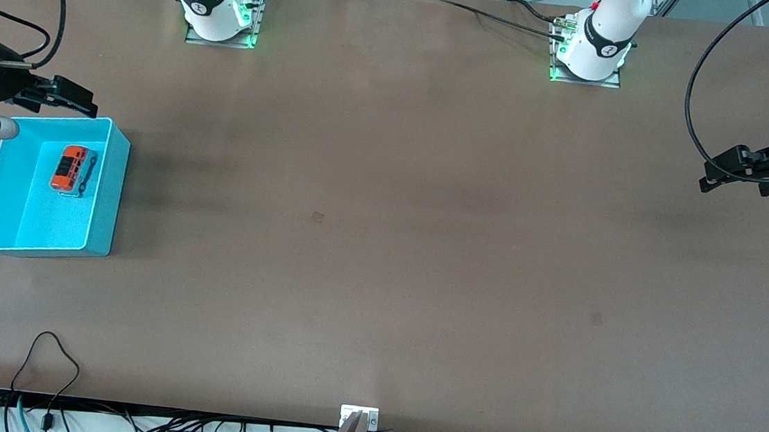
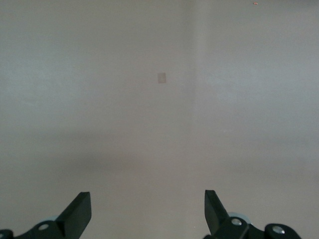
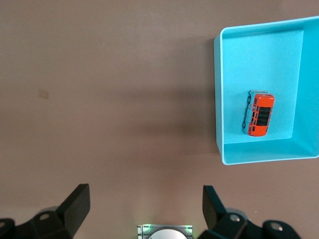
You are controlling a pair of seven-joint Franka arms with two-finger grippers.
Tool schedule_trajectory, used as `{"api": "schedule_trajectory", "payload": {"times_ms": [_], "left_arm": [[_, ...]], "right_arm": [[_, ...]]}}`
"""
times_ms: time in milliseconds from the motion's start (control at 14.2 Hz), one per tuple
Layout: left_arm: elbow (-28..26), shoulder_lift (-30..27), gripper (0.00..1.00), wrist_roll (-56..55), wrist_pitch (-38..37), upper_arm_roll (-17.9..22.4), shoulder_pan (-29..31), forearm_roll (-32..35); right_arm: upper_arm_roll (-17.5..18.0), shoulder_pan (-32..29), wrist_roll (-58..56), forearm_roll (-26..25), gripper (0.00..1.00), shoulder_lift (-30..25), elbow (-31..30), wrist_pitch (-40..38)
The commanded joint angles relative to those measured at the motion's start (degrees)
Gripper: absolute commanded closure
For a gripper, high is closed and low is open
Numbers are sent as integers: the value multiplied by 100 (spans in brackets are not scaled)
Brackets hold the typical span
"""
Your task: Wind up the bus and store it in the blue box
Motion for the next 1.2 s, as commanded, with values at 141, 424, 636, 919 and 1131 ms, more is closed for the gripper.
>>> {"api": "schedule_trajectory", "payload": {"times_ms": [141, 424, 636, 919, 1131], "left_arm": [[-23, -73, 0, 28, -11, 23, 5, -66], [-23, -73, 0, 28, -11, 15, 5, -66], [-23, -73, 0, 28, -11, 15, 5, -66], [-23, -73, 0, 28, -11, 15, 5, -66], [-23, -73, 0, 28, -11, 15, 5, -66]], "right_arm": [[-32, 3, 76, 4, 0, 84, 104, 7], [-137, -76, 49, -22, 0, 84, 104, -1], [-190, -102, 84, -31, 0, 84, 104, -1], [-199, -216, 49, -31, 0, 84, 104, -10], [-199, -216, 84, -31, 0, 84, 104, -1]]}}
